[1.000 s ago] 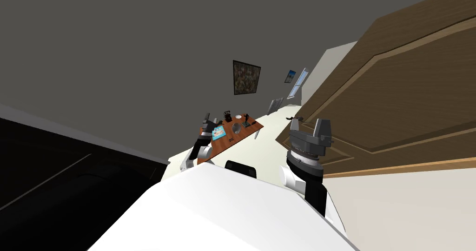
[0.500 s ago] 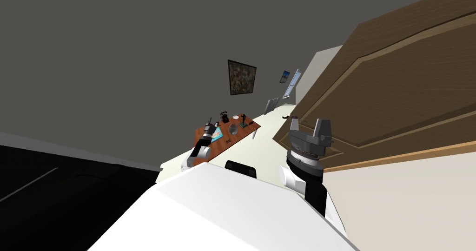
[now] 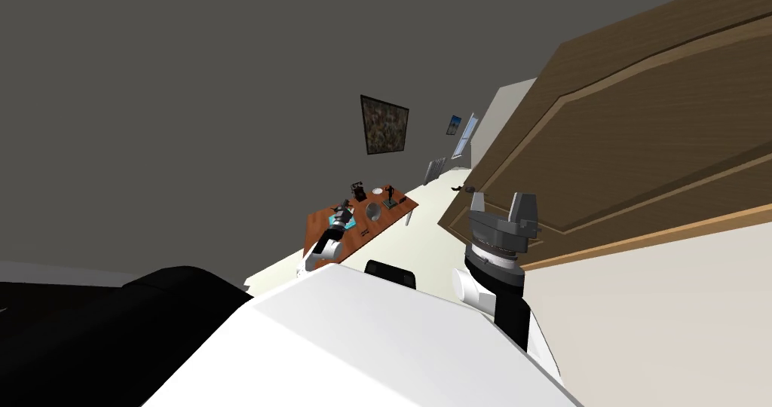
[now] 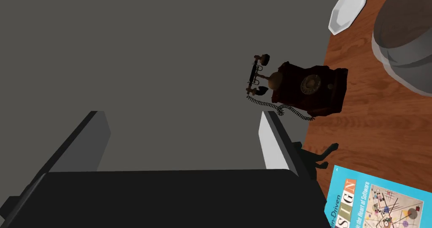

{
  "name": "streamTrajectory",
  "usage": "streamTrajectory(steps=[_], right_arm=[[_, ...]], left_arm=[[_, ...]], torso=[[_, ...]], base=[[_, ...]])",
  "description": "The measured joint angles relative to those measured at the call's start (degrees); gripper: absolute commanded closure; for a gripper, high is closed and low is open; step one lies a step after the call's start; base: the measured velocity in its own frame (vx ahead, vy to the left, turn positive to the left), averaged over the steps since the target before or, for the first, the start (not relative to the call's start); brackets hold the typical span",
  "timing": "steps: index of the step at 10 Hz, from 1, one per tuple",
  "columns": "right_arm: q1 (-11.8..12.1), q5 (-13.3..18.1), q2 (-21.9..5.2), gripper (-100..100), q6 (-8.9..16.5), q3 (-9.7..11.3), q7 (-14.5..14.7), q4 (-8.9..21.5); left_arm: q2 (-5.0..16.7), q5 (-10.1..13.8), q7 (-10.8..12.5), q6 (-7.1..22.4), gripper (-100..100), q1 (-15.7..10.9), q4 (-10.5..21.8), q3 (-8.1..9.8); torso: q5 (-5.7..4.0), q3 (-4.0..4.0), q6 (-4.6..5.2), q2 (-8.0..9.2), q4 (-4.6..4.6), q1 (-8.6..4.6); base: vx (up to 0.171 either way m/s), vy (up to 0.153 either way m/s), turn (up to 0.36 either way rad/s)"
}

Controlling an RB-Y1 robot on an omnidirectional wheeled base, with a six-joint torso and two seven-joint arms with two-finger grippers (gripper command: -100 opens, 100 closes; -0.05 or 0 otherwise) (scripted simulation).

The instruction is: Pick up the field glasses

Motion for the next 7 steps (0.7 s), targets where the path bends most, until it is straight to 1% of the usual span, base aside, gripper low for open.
streamTrajectory(steps=[1,2,3,4,5,6,7], right_arm=[[0.0,0.0,0.0,0,0.0,0.0,0.0,0.0],[0.0,0.0,0.0,0,0.0,0.0,0.0,0.0],[0.0,0.0,0.0,0,0.0,0.0,0.0,0.0],[0.0,0.0,0.0,0,0.0,0.0,0.0,0.0],[0.0,0.0,0.0,0,0.0,0.0,0.0,0.0],[0.0,0.0,0.0,0,0.0,0.0,0.0,0.0],[0.0,0.0,0.0,0,0.0,0.0,0.0,0.0]], left_arm=[[0.6,1.2,0.5,1.1,-100,-0.1,1.5,0.17],[0.6,1.7,0.7,1.8,-100,0.0,2.7,0.05],[0.7,2.5,0.8,2.1,-100,-0.5,5.2,-0.23],[1.6,4.2,1.4,3.8,-100,-0.9,6.9,0.14],[1.7,4.9,1.7,5.2,-100,-0.8,8.1,0.24],[2.6,6.2,2.2,5.9,-100,-1.1,10.3,0.19],[2.9,6.8,2.5,6.5,-100,-1.4,11.9,0.27]], torso=[[0.0,0.01,0.02,0.02,0.01,-0.02],[0.0,0.05,0.0,0.08,0.02,0.02],[0.02,0.05,0.02,0.07,0.02,0.06],[0.0,0.01,0.02,0.01,0.01,0.02],[0.0,0.02,-0.01,0.04,0.01,0.0],[-0.01,0.0,0.01,0.0,0.01,-0.03],[0.0,0.03,-0.01,0.05,0.01,0.0]], base=[[0.041,-0.023,-0.057],[0.047,-0.015,-0.096],[0.072,-0.034,-0.197],[0.06,-0.031,-0.063],[0.071,-0.044,-0.105],[0.053,-0.029,-0.047],[0.049,-0.026,-0.096]])
